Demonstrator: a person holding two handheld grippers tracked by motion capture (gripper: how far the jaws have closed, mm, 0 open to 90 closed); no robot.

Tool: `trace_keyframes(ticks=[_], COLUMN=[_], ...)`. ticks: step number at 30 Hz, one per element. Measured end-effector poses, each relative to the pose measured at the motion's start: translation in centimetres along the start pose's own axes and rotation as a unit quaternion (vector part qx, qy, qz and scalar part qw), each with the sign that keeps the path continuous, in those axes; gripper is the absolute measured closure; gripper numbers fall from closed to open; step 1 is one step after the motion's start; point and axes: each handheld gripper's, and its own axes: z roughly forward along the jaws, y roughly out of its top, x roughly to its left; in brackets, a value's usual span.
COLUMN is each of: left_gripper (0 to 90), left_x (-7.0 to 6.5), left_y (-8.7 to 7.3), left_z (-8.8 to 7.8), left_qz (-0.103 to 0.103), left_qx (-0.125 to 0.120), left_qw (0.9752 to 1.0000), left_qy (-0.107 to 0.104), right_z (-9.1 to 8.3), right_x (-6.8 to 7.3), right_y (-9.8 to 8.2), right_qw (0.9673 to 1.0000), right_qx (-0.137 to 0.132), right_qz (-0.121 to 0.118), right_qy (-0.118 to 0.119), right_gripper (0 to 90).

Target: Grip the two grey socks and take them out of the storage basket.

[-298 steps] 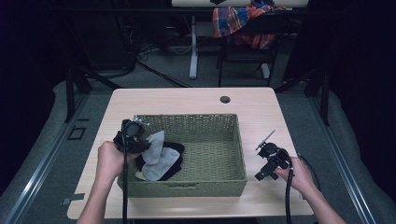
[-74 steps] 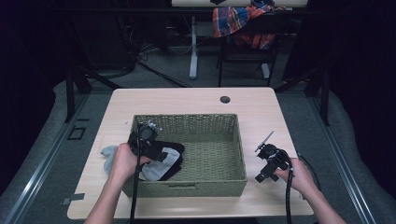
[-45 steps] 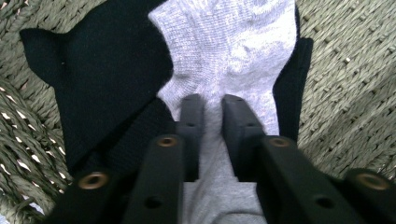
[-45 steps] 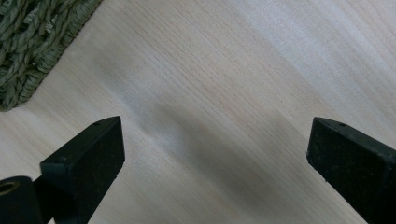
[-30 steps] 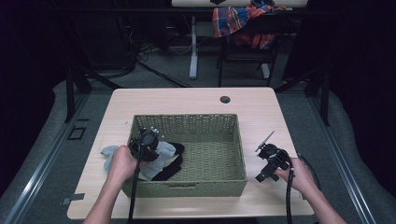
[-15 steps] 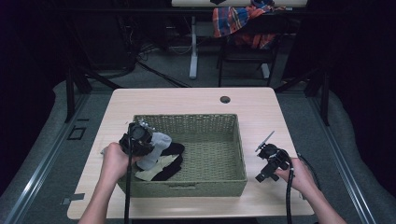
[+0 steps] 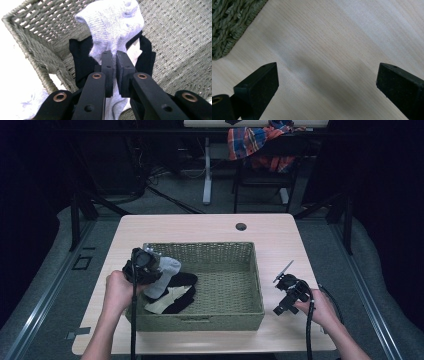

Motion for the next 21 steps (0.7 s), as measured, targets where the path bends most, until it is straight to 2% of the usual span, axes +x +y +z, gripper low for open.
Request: trace_keyframes(ticks=[10,17,18,19,20,21], left_gripper=[85.8,85.8,85.8,85.8,85.8,85.8], left_x=[0.3,0.5,0.6,0.6,0.7,0.7], left_y=[0.1,0.2,0.2,0.2,0.2,0.2], left_z=[-1.8,-2.3,-2.4,-2.6,-2.9,-2.9], left_qz=[-0.005,-0.009,-0.009,-0.012,-0.015,-0.015], left_qx=[-0.022,-0.031,-0.032,-0.035,-0.039,-0.039], left_qw=[0.9997,0.9994,0.9994,0.9993,0.9991,0.9991], left_qy=[0.004,0.009,0.008,0.010,0.010,0.010], right_z=[0.0,0.0,0.6,0.6,0.3,0.3], right_x=[0.0,-0.2,0.1,0.1,0.0,0.0], right_y=[0.0,0.0,-0.3,-0.3,-0.2,-0.2], right_qw=[1.0000,1.0000,0.9990,0.9990,0.9997,0.9997], right_qx=[0.000,0.002,-0.036,-0.036,-0.018,-0.018], right_qz=[-0.001,-0.003,0.025,0.025,0.014,0.014], right_qy=[-0.002,-0.003,0.002,0.002,0.002,0.002], right_gripper=[3.7,3.8,3.7,3.7,3.8,3.8])
